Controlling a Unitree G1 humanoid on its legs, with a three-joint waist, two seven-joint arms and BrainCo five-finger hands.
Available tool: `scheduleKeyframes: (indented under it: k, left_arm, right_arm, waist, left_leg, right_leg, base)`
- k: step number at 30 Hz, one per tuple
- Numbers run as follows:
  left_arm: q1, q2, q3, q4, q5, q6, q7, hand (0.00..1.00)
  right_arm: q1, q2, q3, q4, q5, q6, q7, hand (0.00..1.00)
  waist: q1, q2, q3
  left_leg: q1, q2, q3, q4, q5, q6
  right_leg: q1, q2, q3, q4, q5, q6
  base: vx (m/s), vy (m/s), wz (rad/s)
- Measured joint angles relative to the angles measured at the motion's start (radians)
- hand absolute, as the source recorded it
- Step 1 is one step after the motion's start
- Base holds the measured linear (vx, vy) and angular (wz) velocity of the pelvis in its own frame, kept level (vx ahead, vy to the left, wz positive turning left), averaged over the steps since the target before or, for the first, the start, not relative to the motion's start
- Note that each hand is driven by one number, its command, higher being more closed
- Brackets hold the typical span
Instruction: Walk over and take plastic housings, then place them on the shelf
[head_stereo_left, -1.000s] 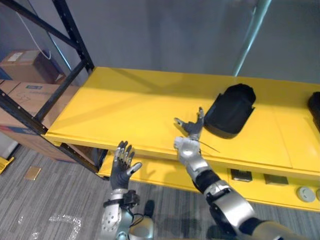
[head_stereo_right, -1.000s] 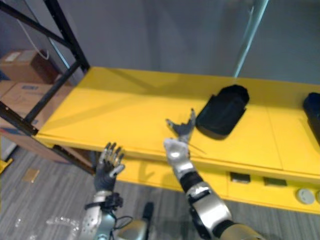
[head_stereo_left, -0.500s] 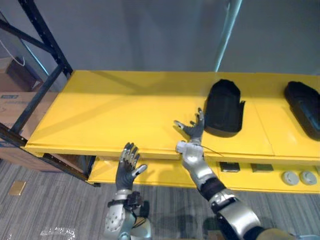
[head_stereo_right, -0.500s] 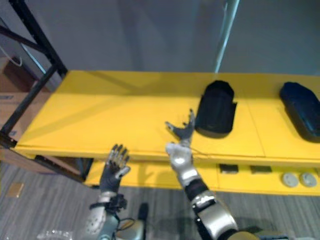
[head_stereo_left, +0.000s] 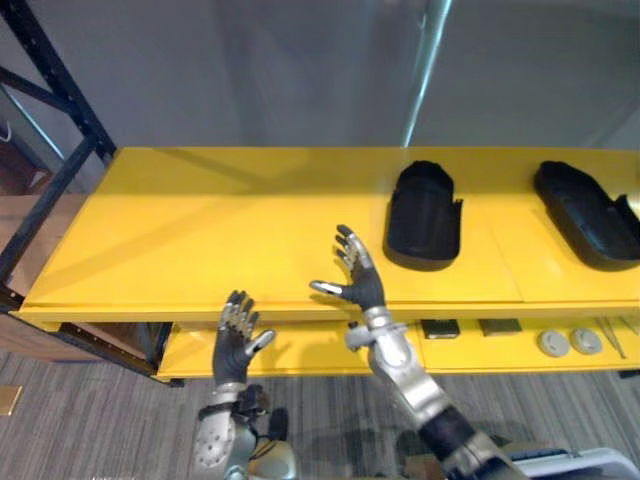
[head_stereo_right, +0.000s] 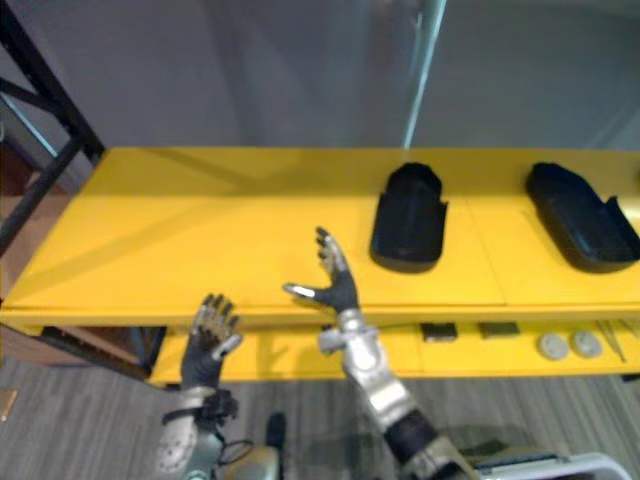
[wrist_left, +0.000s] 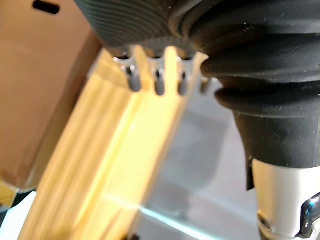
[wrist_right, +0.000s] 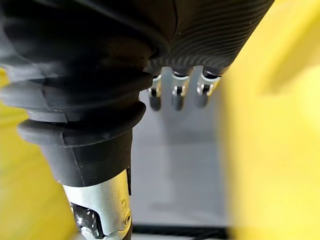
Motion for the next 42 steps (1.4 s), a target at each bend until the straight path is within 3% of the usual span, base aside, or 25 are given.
scheduleKeyframes:
  k: [2,4,6,9,11,13,16,19,22,26,30,35,38,40,42]
  left_arm:
    - [0.002,0.001,0.018,-0.023,0.001,0.000,0.001,0.00]
    - [0.001,0.005,0.033,-0.037,0.000,0.000,0.001,0.00]
    - [0.001,0.011,0.033,-0.053,0.000,0.000,0.001,0.00]
    - [0.003,0.006,0.033,-0.077,0.000,0.000,0.001,0.00]
    - [0.003,-0.002,0.033,-0.092,0.001,0.000,0.001,0.00]
    - [0.003,-0.018,0.032,-0.102,0.001,0.001,0.001,0.00]
    - [0.015,-0.026,0.031,-0.113,0.001,0.003,0.001,0.00]
    - [0.036,-0.026,0.029,-0.114,0.001,0.004,0.001,0.00]
    - [0.042,-0.018,0.027,-0.114,0.000,0.008,0.001,0.00]
    - [0.023,0.005,0.024,-0.112,0.000,0.035,0.001,0.00]
    - [-0.021,0.035,-0.006,-0.107,0.001,0.058,0.001,0.00]
    - [-0.045,0.038,-0.038,-0.106,-0.003,0.084,-0.005,0.00]
    - [-0.058,0.040,-0.039,-0.099,-0.029,0.092,-0.037,0.00]
    - [-0.058,0.039,-0.039,-0.097,-0.058,0.092,-0.040,0.00]
    - [-0.058,0.040,-0.037,-0.077,-0.061,0.089,-0.048,0.00]
  right_arm:
    - [0.066,-0.034,-0.114,-0.093,0.041,-0.001,0.060,0.00]
    - [0.116,-0.064,-0.215,-0.149,0.035,-0.001,0.080,0.00]
    - [0.180,-0.096,-0.318,-0.229,0.019,-0.006,0.066,0.00]
    - [0.227,-0.090,-0.472,-0.274,0.060,-0.065,0.007,0.00]
    - [0.244,-0.065,-0.568,-0.274,0.066,-0.088,-0.051,0.00]
    - [0.282,-0.034,-0.637,-0.267,0.065,-0.082,-0.106,0.00]
    - [0.378,0.019,-0.679,-0.215,0.056,0.022,-0.162,0.00]
    - [0.463,0.053,-0.682,-0.074,0.013,0.178,-0.169,0.00]
    - [0.478,0.030,-0.684,0.065,-0.046,0.314,-0.072,0.00]
    - [0.378,-0.072,-0.672,0.240,-0.021,0.429,0.040,0.00]
    - [0.240,-0.119,-0.634,0.456,-0.002,0.529,0.026,0.00]
    - [0.190,-0.112,-0.562,0.568,-0.005,0.538,0.026,0.00]
    - [0.167,-0.108,-0.526,0.610,-0.101,0.529,0.118,0.00]
    - [0.162,-0.114,-0.428,0.580,-0.161,0.469,0.197,0.00]
    - [0.161,-0.123,-0.342,0.475,-0.142,0.409,0.293,0.00]
  waist:
    - [-0.022,-0.014,-0.008]
    - [-0.052,-0.023,-0.015]
    - [-0.063,-0.025,-0.020]
    - [-0.103,-0.019,-0.030]
    - [-0.108,-0.012,-0.042]
    - [-0.117,-0.003,-0.050]
    - [-0.142,0.008,-0.061]
    - [-0.161,0.012,-0.067]
    - [-0.158,0.013,-0.068]
    - [-0.155,0.012,-0.068]
    - [-0.137,0.009,-0.069]
    - [-0.116,0.006,-0.067]
    - [-0.112,-0.008,-0.062]
    - [-0.102,-0.013,-0.063]
    - [-0.102,-0.021,-0.058]
  left_leg:
    - [0.001,-0.001,0.016,0.000,-0.001,0.001]
    - [0.002,-0.002,0.027,0.000,-0.002,0.003]
    - [0.010,0.002,0.057,0.000,-0.005,0.005]
    - [0.020,0.000,0.075,-0.001,-0.009,0.007]
    - [0.021,0.004,0.098,-0.001,-0.011,0.007]
    - [0.021,0.005,0.111,-0.001,-0.012,0.008]
    - [0.021,0.005,0.123,-0.001,-0.013,0.008]
    - [0.023,0.007,0.130,-0.001,-0.015,0.006]
    - [0.027,0.007,0.144,-0.001,-0.021,0.004]
    - [0.031,0.002,0.143,-0.001,-0.021,0.005]
    - [0.031,-0.003,0.131,-0.002,-0.019,0.008]
    - [0.021,-0.011,0.107,-0.002,-0.012,0.017]
    - [0.022,-0.021,0.088,-0.003,-0.010,0.020]
    - [0.020,-0.025,0.089,-0.003,-0.010,0.022]
    - [0.020,-0.026,0.089,-0.003,-0.009,0.022]
  right_leg:
    - [-0.012,0.000,0.018,0.006,0.001,0.002]
    - [-0.020,-0.003,0.029,0.010,0.003,0.004]
    - [-0.033,-0.004,0.062,0.012,0.009,0.006]
    - [-0.035,-0.009,0.078,0.011,0.011,0.008]
    - [-0.048,-0.008,0.101,0.011,0.016,0.009]
    - [-0.056,-0.008,0.116,0.006,0.023,0.009]
    - [-0.064,-0.008,0.129,0.007,0.027,0.009]
    - [-0.066,-0.008,0.136,0.006,0.028,0.009]
    - [-0.066,-0.009,0.149,0.002,0.029,0.008]
    - [-0.063,-0.015,0.149,0.004,0.032,0.014]
    - [-0.059,-0.019,0.141,0.005,0.034,0.018]
    - [-0.046,-0.026,0.117,-0.006,0.040,0.026]
    - [-0.030,-0.037,0.091,-0.009,0.037,0.027]
    - [-0.031,-0.035,0.089,-0.004,0.039,0.027]
    - [-0.031,-0.035,0.089,-0.002,0.041,0.029]
  base:
    - [0.00,0.007,-0.25]
    - [-0.01,0.005,-0.22]
    - [0.00,0.011,-0.41]
    - [-0.01,0.004,-0.18]
    - [-0.01,0.013,-0.27]
    - [0.00,0.010,-0.28]
    - [0.00,0.003,-0.10]
    - [0.00,0.002,-0.05]
    - [-0.01,0.009,-0.11]
    - [0.00,0.004,-0.02]
    - [-0.01,0.011,0.05]
    - [0.02,0.007,0.18]
    - [0.02,0.025,0.18]
    - [0.03,-0.005,0.02]
    - [0.02,-0.001,0.01]
